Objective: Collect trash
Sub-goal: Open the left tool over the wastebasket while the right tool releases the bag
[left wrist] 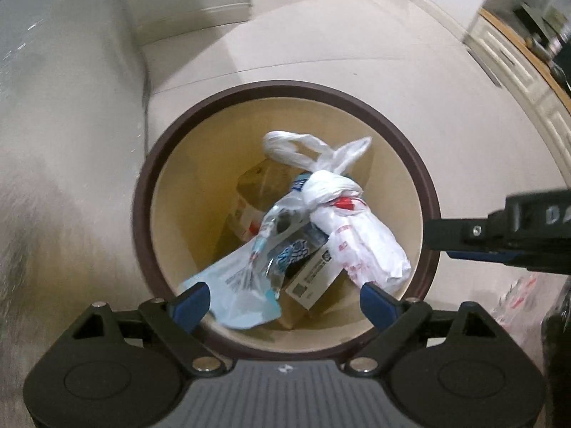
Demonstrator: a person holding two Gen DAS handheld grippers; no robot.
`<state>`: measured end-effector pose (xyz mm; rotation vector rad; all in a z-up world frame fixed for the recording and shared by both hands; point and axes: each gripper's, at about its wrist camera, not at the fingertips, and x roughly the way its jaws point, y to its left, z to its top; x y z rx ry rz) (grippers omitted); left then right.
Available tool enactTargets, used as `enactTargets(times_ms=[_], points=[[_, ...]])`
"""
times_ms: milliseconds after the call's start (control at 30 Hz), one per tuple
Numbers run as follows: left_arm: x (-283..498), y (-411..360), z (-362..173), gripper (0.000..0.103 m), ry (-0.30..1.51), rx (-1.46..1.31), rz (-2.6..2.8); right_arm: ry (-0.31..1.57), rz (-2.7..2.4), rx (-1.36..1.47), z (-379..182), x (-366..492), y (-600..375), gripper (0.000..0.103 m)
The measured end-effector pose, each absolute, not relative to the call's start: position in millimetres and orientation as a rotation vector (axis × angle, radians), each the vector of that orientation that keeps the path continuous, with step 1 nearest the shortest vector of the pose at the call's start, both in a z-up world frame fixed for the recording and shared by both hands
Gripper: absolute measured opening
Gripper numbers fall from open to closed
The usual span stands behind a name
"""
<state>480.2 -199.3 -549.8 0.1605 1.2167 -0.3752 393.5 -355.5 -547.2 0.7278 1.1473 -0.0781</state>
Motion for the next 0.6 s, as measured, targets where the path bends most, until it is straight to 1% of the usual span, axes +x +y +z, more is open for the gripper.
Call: enactTargets(times_ms=[33, 67, 133, 367, 500, 567, 600], points=[[479.6, -195.9, -548.9, 0.091, 1.213, 0.150, -0.360, 1.144, -0.072, 0.705, -547.0, 394.6, -354.4, 0.021], [479.0, -193.6, -546.6, 0.091, 1.209, 0.139, -0.345, 1.143, -0.066, 0.688, -548.0, 395.5, -352.8, 0.016], [477.3, -188.9, -542.8, 0.091, 1.203, 0.117, -0.320, 1.151, -0.059, 0.664, -550.5, 398.5, -349.7, 0.010], [473.2, -168.6, -529.8, 0.091, 1.177, 0.056, -0.235, 1.195, -0.032, 0.574, -572.4, 420.4, -331.1, 0.010], [472.6, -164.0, -527.9, 0.091, 1.176, 0.059, -0.219, 1.277, -0.016, 0.482, -596.3, 439.5, -308.6, 0.010], [473.5, -162.3, -527.8, 0.091, 1.176, 0.056, -0.219, 1.291, 0.006, 0.472, -605.8, 441.3, -301.7, 0.001], [473.7, -162.5, -527.8, 0.091, 1.176, 0.057, -0.218, 1.291, 0.031, 0.469, -606.1, 442.2, -298.8, 0.002]])
